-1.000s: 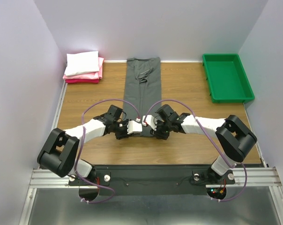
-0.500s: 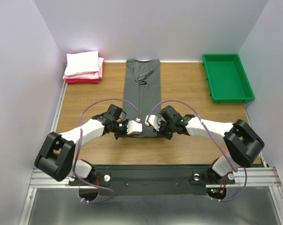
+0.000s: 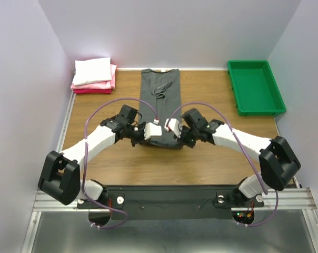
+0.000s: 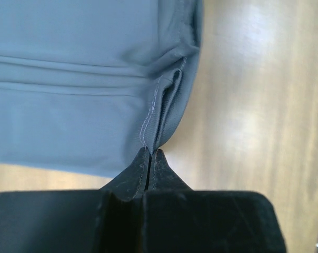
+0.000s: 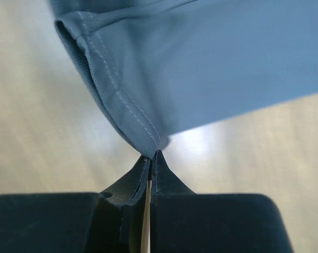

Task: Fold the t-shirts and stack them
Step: Fold the tshirt

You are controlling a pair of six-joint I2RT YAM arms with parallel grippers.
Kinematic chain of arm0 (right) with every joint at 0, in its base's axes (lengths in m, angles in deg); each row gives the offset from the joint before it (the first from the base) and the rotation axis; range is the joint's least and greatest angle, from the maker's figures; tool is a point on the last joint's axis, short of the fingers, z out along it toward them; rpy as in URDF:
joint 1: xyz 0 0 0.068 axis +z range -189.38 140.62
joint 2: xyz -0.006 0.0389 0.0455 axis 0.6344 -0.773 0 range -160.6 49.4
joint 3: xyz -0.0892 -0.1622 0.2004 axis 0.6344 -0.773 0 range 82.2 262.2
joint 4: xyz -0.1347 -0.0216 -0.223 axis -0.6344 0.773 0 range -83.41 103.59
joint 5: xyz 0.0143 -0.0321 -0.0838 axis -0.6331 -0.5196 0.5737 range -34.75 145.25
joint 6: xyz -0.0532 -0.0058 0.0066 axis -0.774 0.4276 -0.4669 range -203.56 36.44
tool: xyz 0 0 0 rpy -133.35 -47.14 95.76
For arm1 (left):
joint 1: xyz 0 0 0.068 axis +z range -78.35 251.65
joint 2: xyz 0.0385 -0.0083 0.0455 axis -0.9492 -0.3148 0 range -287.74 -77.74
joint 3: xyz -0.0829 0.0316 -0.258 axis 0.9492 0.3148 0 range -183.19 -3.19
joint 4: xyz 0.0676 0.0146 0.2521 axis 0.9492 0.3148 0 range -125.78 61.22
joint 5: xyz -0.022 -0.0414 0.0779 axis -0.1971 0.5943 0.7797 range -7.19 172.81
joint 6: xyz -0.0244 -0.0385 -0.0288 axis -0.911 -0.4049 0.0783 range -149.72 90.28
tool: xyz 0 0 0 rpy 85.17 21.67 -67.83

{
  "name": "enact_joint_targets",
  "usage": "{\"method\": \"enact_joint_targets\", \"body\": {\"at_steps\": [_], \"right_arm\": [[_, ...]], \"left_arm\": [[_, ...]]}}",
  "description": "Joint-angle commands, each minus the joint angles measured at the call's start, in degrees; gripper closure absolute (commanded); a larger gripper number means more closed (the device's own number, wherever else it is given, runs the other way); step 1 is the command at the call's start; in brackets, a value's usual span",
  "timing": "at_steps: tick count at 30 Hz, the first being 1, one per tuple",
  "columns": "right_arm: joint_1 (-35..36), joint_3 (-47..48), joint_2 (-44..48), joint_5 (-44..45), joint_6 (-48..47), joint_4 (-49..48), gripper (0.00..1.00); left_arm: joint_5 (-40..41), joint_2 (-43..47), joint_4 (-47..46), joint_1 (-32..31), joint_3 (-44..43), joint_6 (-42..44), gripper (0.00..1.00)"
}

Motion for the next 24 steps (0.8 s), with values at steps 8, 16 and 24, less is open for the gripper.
{"method": "enact_joint_targets", "body": {"at_steps": [8, 16, 24], "right_arm": [[-9.8, 19.9, -13.6, -1.1, -9.4, -0.3, 0.99], [-14.4, 35.0, -27.7, -2.1, -13.0, -0.2, 0.99], [-17.6, 49.2, -38.1, -1.5, -15.2, 0.4, 0.99]], "left_arm": [[-1.5, -13.2, -3.1, 8.4, -16.7, 4.8, 1.00], [-4.2, -28.9, 0.1, 13.1, -34.4, 8.6, 1.00], [-3.8, -41.9, 2.5, 14.8, -48.1, 10.3, 0.98]]}}
